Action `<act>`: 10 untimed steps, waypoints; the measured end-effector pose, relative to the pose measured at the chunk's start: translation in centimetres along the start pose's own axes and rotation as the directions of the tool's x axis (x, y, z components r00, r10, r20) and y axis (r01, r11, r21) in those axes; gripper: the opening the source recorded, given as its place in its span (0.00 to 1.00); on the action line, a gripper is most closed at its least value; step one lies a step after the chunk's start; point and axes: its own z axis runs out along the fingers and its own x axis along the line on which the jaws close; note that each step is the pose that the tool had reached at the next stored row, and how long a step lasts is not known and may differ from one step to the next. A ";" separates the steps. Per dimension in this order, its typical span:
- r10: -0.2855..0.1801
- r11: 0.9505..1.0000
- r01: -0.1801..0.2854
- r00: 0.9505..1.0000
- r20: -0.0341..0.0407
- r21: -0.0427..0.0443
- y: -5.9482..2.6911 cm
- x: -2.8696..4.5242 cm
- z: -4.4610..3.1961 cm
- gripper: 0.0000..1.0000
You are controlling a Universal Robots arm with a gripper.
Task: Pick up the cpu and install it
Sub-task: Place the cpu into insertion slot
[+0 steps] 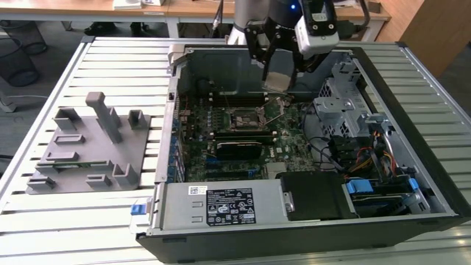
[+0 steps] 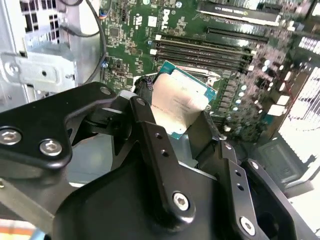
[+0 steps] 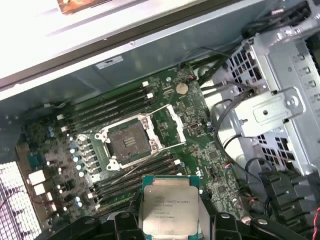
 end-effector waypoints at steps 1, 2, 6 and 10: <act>0.019 1.000 -0.019 1.000 0.001 0.000 0.00 0.00 0.04 0.53; 0.038 0.999 -0.038 0.999 0.002 0.000 0.00 0.00 0.07 0.53; 0.109 0.994 -0.109 0.994 0.004 0.001 -0.01 0.00 0.21 0.53; 0.182 0.983 -0.182 0.983 0.007 0.001 -0.01 0.00 0.33 0.53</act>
